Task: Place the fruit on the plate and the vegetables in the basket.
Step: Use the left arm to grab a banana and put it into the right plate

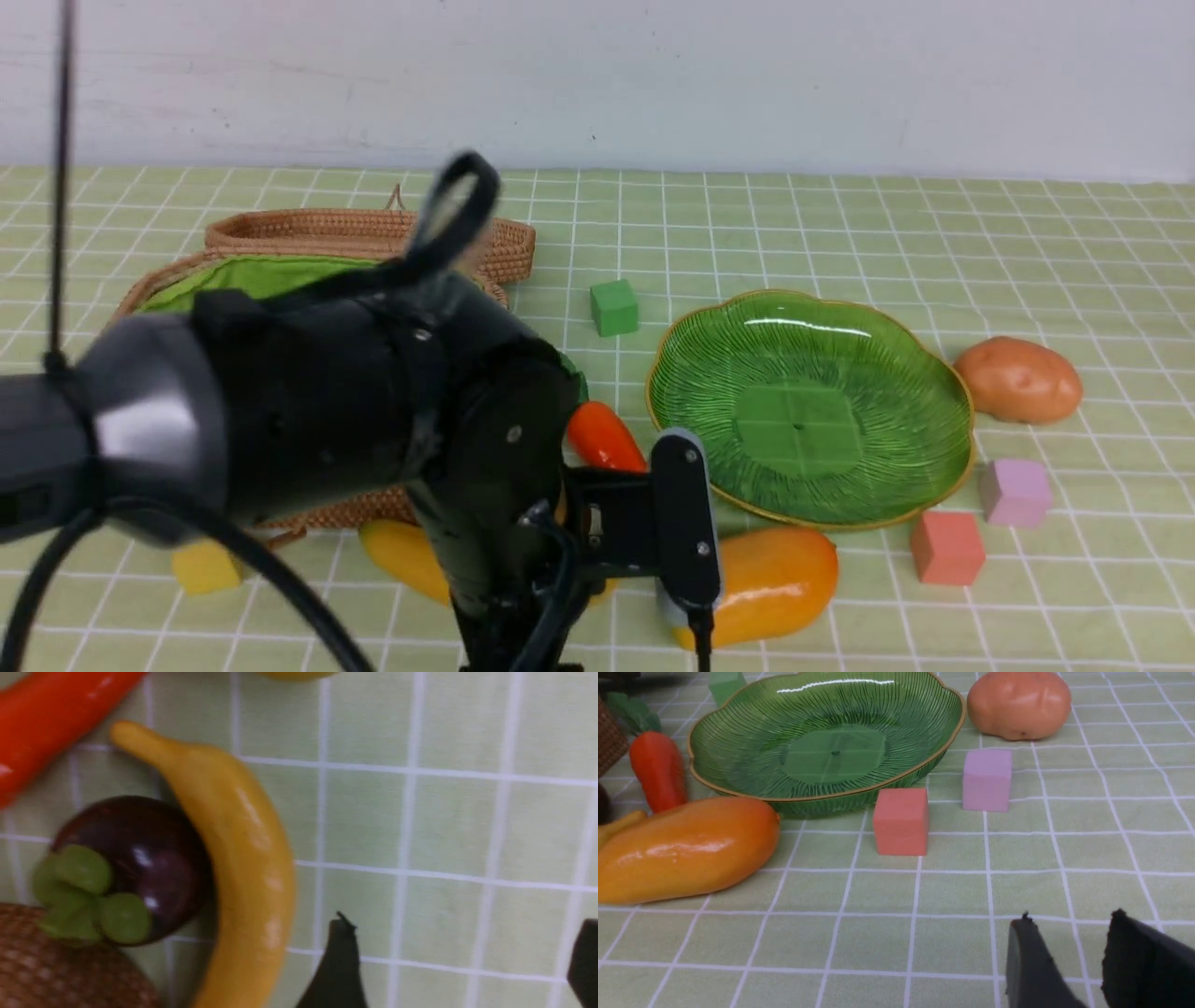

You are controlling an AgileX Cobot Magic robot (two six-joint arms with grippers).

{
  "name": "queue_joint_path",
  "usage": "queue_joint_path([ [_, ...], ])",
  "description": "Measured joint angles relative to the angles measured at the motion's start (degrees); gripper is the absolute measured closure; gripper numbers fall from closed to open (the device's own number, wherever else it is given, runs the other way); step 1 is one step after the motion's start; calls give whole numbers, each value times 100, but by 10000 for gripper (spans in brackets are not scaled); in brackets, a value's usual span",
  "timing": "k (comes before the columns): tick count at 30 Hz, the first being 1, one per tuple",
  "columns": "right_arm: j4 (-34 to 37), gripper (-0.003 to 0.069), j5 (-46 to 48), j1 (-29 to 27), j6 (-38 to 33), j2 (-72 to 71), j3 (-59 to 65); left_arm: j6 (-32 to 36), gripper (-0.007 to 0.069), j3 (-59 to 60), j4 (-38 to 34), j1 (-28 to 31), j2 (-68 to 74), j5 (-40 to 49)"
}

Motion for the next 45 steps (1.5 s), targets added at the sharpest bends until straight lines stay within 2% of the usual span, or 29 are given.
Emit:
queue_joint_path([
  [5, 0, 419, 0, 0, 0, 0, 0, -62, 2, 0, 229, 0, 148, -235],
  [13, 0, 419, 0, 0, 0, 0, 0, -835, 115, 0, 669, 80, 343, -241],
  [40, 0, 419, 0, -1, 0, 0, 0, -1170, 136, 0, 1606, 108, 1093, -631],
  [43, 0, 419, 0, -1, 0, 0, 0, -1346, 161, -17, 1761, 108, 1169, -696],
  [45, 0, 419, 0, -1, 0, 0, 0, -1501, 212, -17, 1774, 113, 1225, -699],
])
